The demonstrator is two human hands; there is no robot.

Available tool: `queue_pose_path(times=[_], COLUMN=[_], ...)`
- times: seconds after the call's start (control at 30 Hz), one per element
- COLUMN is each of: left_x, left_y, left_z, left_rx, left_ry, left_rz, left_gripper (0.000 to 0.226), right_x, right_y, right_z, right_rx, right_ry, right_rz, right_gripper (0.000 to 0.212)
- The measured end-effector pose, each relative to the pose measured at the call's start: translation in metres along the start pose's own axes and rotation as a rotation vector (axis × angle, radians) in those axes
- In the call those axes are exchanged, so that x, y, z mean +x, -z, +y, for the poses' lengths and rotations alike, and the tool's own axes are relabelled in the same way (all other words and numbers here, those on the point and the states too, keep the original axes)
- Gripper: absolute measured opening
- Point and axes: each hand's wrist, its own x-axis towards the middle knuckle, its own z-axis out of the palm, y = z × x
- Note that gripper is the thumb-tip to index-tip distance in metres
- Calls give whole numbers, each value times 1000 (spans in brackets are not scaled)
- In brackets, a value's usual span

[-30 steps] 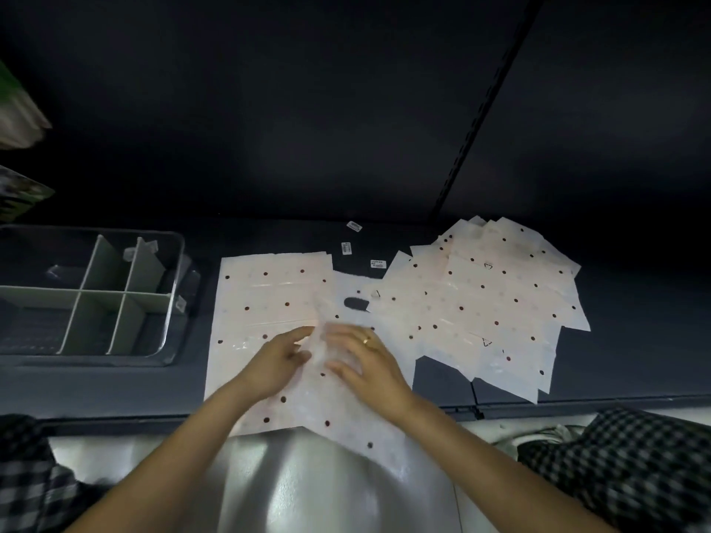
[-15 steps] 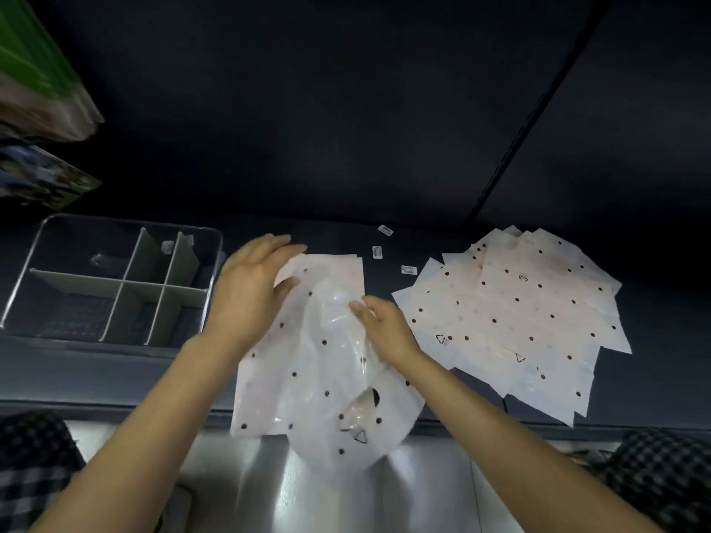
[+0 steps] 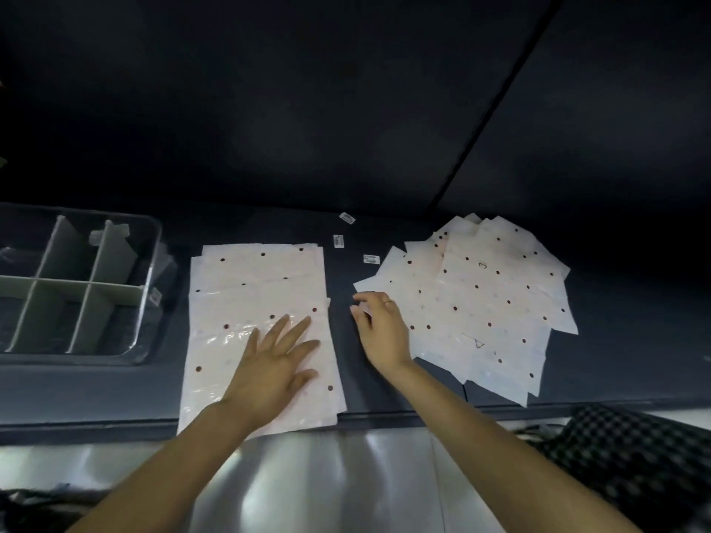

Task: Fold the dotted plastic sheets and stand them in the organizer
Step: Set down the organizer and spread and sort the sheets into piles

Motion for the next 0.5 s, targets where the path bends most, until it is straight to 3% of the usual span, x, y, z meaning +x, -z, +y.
queue_pose_path(times=[0.03, 0.1, 0.17, 0.23, 0.3, 0.4, 0.5], left_x=[3, 9, 14, 18, 19, 13, 5], left_y=[-2, -6, -11, -15, -18, -17, -11], left_z=[5, 14, 21, 24, 22, 14, 9], left_rx=[19, 60, 125, 174, 203, 192, 161], left_ry=[-31, -78, -111, -128, -125, -122, -132], left_rz=[5, -33, -114, -187, -222, -216, -220], left_gripper=[52, 54, 58, 58, 60, 87, 95], right_x=[-4, -6, -11, -23, -33, -32, -27], right_y=[12, 37, 60, 76, 83, 85, 83], right_z=[17, 54, 94, 128, 148, 150, 140], right_rx=[-138, -297, -346, -364, -303, -221, -223], right_ry=[53, -43, -267, -366, -303, -272, -241], right_rz=[73, 147, 116, 18, 49, 213, 193], right_gripper=[30, 45, 61, 65, 51, 19, 20])
